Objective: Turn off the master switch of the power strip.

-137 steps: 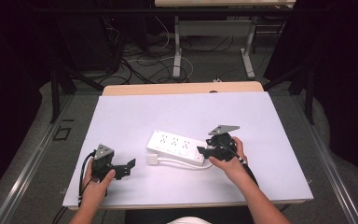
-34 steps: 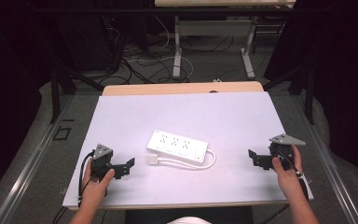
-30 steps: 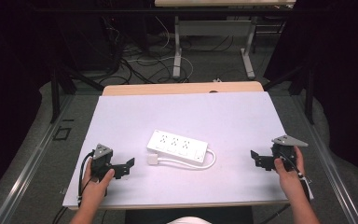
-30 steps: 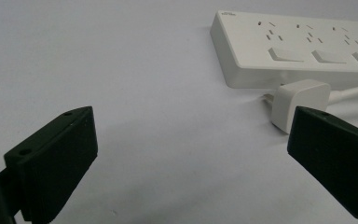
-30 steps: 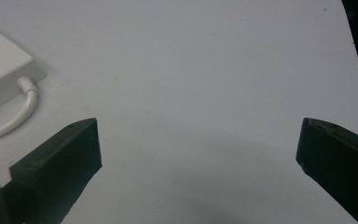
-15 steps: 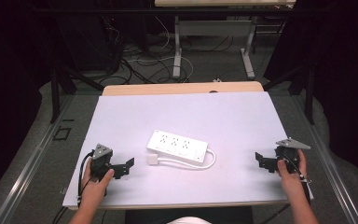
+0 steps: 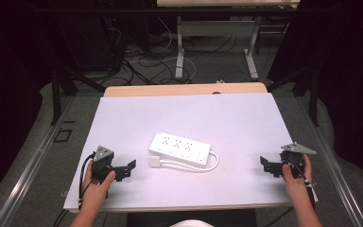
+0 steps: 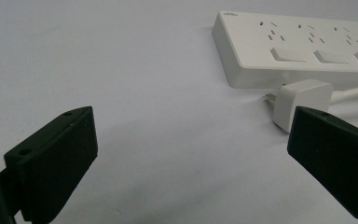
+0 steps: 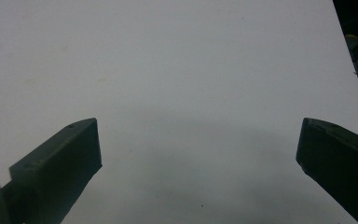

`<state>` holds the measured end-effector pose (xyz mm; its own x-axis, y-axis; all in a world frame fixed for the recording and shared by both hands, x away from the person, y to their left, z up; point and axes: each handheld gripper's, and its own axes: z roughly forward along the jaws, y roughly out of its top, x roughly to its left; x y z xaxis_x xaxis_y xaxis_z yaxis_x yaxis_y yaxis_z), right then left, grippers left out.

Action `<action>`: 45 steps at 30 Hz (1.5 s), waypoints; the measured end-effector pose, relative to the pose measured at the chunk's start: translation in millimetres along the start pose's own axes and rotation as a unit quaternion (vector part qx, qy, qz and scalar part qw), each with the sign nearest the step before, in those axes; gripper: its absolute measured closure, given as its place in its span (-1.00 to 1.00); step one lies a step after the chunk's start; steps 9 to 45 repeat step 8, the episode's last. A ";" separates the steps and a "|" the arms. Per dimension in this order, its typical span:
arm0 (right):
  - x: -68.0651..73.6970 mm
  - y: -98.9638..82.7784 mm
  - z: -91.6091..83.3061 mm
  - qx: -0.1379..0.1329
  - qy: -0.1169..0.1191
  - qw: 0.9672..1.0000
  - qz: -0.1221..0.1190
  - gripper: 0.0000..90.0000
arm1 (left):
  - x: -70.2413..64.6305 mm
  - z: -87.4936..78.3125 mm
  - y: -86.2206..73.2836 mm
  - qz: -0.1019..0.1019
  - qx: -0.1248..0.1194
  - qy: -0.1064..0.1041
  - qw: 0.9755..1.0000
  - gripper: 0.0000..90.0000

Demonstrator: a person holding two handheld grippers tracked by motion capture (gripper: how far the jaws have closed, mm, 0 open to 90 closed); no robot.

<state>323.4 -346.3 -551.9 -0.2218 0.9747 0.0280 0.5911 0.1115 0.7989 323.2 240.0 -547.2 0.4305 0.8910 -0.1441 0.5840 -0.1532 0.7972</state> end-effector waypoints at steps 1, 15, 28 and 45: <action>-0.1 -0.1 0.2 0.000 0.001 1.000 -0.003 -1.00 | 0.1 0.1 0.0 0.000 0.000 0.000 1.000 -0.97; 2.4 1.2 -1.0 -0.006 0.003 1.000 -0.007 -1.00 | -0.4 1.0 0.5 -0.001 0.001 -0.001 1.000 -0.97; 2.4 1.2 -1.0 -0.006 0.003 1.000 -0.007 -1.00 | -0.4 1.0 0.5 -0.001 0.001 -0.001 1.000 -0.97; 2.4 1.2 -1.0 -0.006 0.003 1.000 -0.007 -1.00 | -0.4 1.0 0.5 -0.001 0.001 -0.001 1.000 -0.97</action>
